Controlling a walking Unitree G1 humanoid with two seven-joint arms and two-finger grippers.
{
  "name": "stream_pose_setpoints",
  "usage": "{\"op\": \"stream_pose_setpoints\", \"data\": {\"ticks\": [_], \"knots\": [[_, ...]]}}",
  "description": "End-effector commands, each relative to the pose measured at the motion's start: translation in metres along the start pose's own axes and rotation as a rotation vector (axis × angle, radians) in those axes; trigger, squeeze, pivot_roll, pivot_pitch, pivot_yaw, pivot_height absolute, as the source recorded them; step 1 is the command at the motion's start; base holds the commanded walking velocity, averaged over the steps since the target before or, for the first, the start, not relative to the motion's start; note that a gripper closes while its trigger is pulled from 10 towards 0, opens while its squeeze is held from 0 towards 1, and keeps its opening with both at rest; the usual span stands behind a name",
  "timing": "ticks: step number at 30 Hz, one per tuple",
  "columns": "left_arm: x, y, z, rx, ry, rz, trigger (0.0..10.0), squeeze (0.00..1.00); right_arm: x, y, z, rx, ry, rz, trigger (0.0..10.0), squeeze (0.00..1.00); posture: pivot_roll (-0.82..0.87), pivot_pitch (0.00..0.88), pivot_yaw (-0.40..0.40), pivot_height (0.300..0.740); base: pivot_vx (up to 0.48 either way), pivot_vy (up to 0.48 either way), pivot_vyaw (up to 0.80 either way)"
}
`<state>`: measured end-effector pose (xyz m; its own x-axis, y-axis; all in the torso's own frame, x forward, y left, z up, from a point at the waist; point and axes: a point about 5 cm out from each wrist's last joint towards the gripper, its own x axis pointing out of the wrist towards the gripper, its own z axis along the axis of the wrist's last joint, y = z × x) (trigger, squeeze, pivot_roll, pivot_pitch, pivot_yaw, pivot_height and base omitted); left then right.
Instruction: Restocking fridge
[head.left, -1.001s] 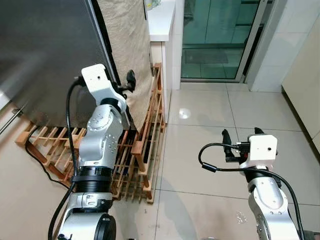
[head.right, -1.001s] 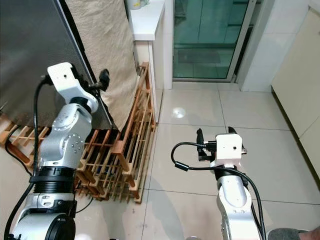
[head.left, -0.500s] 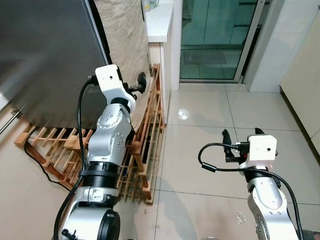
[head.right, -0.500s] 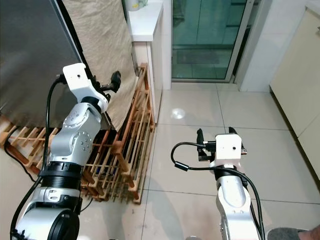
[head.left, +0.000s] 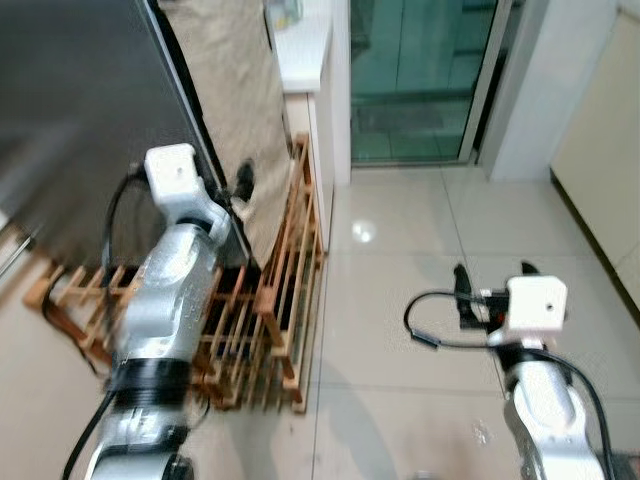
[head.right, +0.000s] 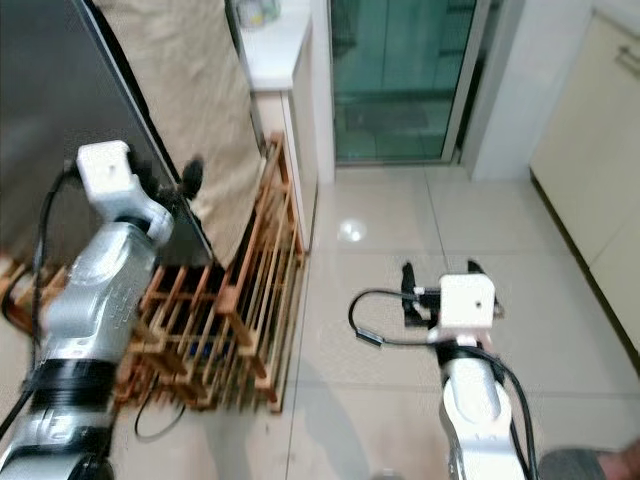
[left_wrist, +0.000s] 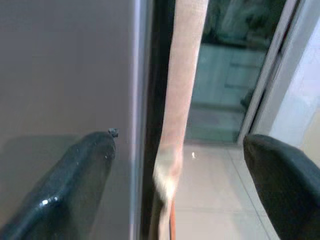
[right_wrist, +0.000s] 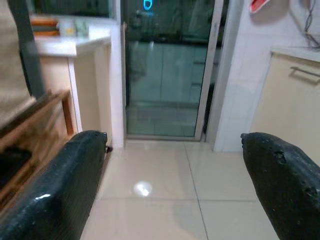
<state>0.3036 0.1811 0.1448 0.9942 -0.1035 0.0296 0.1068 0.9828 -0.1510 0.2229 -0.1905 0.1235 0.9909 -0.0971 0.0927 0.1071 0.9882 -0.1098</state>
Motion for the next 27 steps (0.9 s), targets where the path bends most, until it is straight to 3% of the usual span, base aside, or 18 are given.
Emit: {"op": "stream_pose_setpoints", "data": {"ticks": [1,5,9,13,16,19,27], "knots": [[-0.010,0.002,0.017,0.052,-0.090,-0.035,10.0,0.00,-0.004,-0.001,0.005,0.028,-0.004,-0.009,10.0,0.00,-0.13,0.000,0.108,0.740,0.000,0.000,0.00],[-0.046,0.012,0.028,0.042,-0.193,0.018,10.0,0.00,-0.011,-0.006,0.018,0.065,-0.062,-0.028,10.0,0.00,-0.11,0.000,0.089,0.740,0.000,0.000,0.00],[-0.068,-0.013,0.024,0.059,-0.194,-0.026,10.0,0.00,-0.008,-0.010,0.019,0.093,-0.064,-0.041,10.0,0.00,-0.11,0.000,0.074,0.740,0.000,0.000,0.00],[-0.060,-0.012,0.022,0.014,-0.169,0.048,10.0,0.00,-0.002,-0.006,0.020,0.062,-0.061,0.008,10.0,0.00,-0.11,0.000,0.060,0.740,0.000,0.000,0.00],[-0.052,-0.020,0.023,-0.019,-0.171,0.023,10.0,0.00,0.003,-0.002,0.016,0.041,-0.052,0.043,10.0,0.00,-0.12,0.000,0.056,0.740,0.000,0.000,0.00],[-0.044,-0.031,0.028,-0.042,-0.191,-0.002,10.0,0.00,0.011,-0.003,0.010,0.026,-0.033,0.049,10.0,0.00,-0.13,0.000,0.044,0.740,0.472,0.000,0.00],[-0.034,-0.035,0.030,-0.064,-0.198,0.032,10.0,0.00,0.017,-0.004,0.005,-0.008,-0.011,0.082,10.0,0.00,-0.12,0.000,0.033,0.740,0.480,0.000,0.00]]}}
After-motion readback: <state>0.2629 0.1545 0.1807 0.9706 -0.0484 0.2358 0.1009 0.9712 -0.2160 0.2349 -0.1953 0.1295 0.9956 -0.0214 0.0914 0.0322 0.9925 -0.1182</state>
